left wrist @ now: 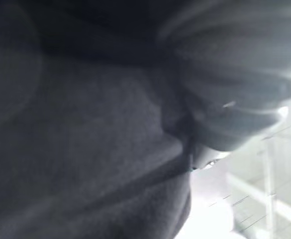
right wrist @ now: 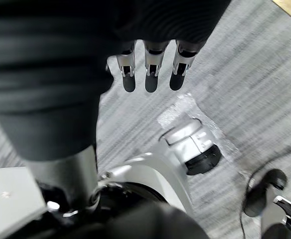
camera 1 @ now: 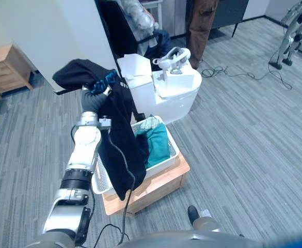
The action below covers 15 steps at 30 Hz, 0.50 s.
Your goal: Tidy the bed and pick cloth on bed and put in laundry
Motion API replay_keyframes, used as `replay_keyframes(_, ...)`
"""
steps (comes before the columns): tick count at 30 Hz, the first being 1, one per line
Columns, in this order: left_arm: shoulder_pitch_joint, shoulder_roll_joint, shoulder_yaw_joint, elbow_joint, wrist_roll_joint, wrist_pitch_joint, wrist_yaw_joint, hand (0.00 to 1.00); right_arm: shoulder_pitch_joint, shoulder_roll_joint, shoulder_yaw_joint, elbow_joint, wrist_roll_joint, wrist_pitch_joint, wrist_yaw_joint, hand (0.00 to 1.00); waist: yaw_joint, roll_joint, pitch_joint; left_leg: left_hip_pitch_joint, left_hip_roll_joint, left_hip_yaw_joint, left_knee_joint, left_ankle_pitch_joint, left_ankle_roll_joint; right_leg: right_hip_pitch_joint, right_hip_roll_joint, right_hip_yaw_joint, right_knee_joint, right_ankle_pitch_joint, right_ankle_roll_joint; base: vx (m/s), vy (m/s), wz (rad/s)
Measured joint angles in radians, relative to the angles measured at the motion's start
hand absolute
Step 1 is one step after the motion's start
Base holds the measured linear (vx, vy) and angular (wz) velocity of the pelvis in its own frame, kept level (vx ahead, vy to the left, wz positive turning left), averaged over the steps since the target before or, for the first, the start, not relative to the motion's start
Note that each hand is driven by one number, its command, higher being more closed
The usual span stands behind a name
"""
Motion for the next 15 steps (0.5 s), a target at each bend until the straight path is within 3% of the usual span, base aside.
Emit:
replay_keyframes(6,0.039,0.000,-0.094,0.024,0.159,-0.001,0.007,1.00,-0.006,-0.010,0.023,-0.005,0.022,0.011,0.003,0.00,-0.025,0.010,0.023,-0.032,-0.011,0.003,0.012,0.000,0.001,-0.029,-0.012,0.002,0.000,0.006,-0.002,-0.07,-0.031,-0.03)
replay_keyframes(10,0.039,0.004,-0.172,0.038,0.428,-0.038,0.064,1.00,-0.006,-0.035,0.026,-0.020,0.026,0.010,0.016,0.00,-0.035,0.031,0.035,-0.030,-0.012,0.012,0.013,0.000,0.001,-0.032,-0.013,0.007,0.000,0.008,-0.004,-0.09,-0.042,-0.06)
replay_keyframes(13,0.039,0.027,-0.317,0.032,0.669,-0.082,0.092,1.00,-0.032,-0.081,0.026,-0.021,0.040,0.009,0.031,0.00,-0.050,0.065,0.057,-0.036,-0.016,0.037,0.013,-0.001,0.003,-0.051,-0.012,0.031,0.000,0.012,-0.003,-0.09,-0.042,-0.23)
replay_keyframes(15,0.039,0.037,-0.391,0.029,0.718,-0.082,0.074,1.00,-0.070,-0.102,0.025,-0.023,0.042,0.005,0.038,0.00,-0.068,0.081,0.081,-0.043,-0.015,0.055,0.013,-0.001,0.003,-0.070,-0.013,0.051,0.000,0.016,-0.002,-0.11,-0.056,-0.29)
